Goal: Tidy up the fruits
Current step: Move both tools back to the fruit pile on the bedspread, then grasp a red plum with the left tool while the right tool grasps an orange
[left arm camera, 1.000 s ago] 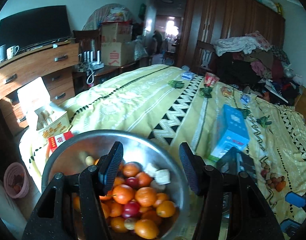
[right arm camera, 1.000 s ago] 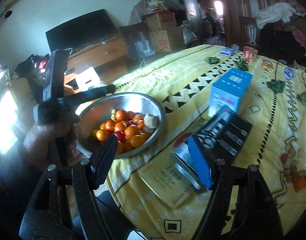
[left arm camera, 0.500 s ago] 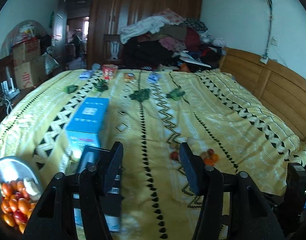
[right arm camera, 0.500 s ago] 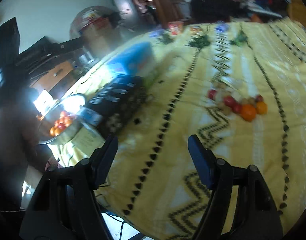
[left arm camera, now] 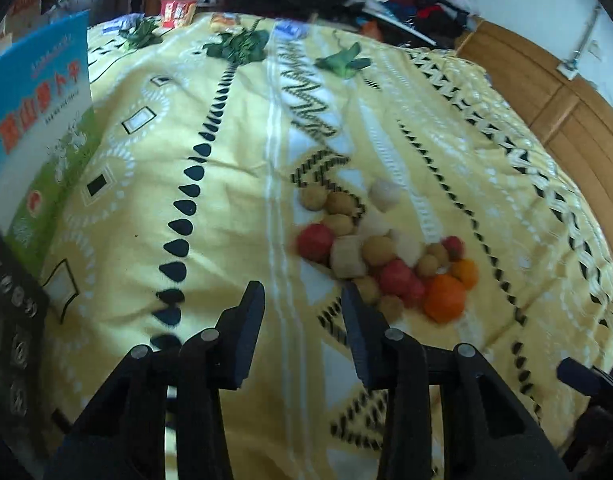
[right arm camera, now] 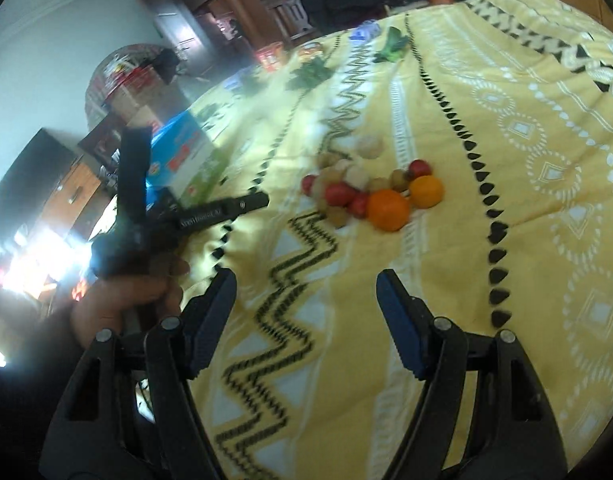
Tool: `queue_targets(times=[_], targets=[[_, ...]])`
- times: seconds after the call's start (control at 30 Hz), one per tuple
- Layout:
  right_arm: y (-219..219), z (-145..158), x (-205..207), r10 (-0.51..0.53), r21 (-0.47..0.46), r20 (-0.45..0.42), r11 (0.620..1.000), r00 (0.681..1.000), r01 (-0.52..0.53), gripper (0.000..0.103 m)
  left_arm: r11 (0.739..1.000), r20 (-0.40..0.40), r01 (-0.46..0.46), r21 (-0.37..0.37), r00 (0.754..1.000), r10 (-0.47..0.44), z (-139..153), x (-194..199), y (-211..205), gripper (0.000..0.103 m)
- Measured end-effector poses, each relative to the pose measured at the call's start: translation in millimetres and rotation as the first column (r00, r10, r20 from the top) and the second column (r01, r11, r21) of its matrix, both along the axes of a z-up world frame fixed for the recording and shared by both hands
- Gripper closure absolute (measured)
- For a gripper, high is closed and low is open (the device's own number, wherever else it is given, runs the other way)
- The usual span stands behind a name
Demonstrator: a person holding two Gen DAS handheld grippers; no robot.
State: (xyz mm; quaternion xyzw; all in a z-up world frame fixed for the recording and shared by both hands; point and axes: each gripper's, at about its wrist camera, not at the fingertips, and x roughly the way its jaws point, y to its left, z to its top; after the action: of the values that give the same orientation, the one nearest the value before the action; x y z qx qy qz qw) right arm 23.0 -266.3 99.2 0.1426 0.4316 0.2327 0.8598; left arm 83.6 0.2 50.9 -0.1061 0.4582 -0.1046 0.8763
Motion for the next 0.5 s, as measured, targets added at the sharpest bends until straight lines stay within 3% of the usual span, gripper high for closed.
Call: queue_targets(times=[0.17,0.37,0.5], targets=[[-10,-7,27,-0.022,0.003,-0.001,1.0,1.0,0.022,0.03,0.984,-0.045,0.051,0.173,0.998,-0.044,-32,37,-14,0.069],[-20,-25,29,-0.045,0.004,-0.045,0.999,0.998,0.045,0.03,0.973,-0.004,0.175,0.147,0.984,-0.176,-37,47,-26,0.07],[-24,-31,27,-0.049,0.006,-0.063,0.999,0.997,0.049,0.03,0.975,0.007,0.185,0.127,0.982,-0.187,-39,53,-29,0.07]])
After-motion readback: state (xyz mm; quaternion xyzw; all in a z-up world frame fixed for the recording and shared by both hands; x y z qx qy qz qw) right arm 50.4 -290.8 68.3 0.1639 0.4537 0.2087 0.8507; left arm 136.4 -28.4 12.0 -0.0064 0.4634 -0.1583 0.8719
